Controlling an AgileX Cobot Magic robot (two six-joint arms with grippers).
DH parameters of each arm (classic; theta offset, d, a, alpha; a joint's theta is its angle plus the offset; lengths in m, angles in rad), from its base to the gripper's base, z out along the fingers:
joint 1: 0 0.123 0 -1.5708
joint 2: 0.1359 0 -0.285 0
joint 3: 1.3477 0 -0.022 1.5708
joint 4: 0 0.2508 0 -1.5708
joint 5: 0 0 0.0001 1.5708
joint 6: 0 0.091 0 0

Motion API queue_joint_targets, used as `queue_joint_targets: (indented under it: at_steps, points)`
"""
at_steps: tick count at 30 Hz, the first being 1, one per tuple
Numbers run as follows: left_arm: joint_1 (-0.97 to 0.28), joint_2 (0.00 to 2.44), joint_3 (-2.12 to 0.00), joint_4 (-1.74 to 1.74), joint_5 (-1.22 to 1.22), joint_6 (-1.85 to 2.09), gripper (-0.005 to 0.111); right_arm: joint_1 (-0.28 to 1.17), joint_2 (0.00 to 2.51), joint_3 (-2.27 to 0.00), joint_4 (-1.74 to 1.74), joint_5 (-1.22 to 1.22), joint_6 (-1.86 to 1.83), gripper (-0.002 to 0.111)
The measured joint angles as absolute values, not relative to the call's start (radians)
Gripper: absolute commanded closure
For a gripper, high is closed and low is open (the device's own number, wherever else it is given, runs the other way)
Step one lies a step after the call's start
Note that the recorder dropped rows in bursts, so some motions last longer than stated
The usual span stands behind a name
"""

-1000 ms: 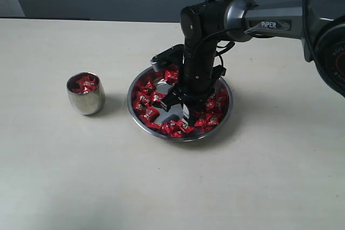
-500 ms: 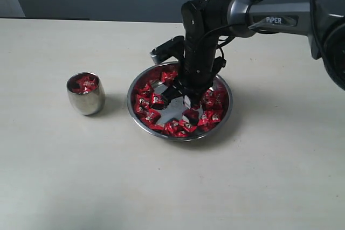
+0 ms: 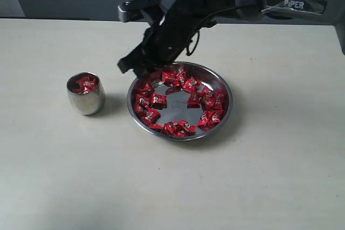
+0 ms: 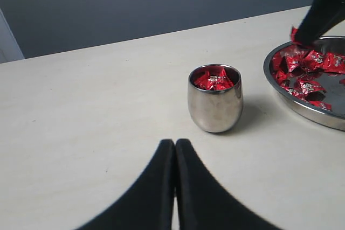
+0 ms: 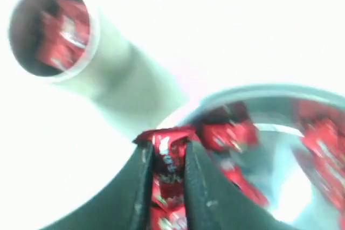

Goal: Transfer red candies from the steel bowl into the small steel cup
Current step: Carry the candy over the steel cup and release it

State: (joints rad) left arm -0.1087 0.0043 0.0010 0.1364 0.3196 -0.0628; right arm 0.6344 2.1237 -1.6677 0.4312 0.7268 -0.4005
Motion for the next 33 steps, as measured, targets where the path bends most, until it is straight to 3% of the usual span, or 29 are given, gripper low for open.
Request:
queue_joint_targets:
  at_steps: [10,33]
  points:
    - [-0.109,0.004,0.001,0.136,0.320,-0.063,0.106,0.753,2.185,-1.668,0.648,0.423,-0.566,0.108]
    - [-0.109,0.004,0.001,0.136,0.320,-0.063,0.106,0.768,2.211,-1.668,0.742,0.402,-0.669,0.108]
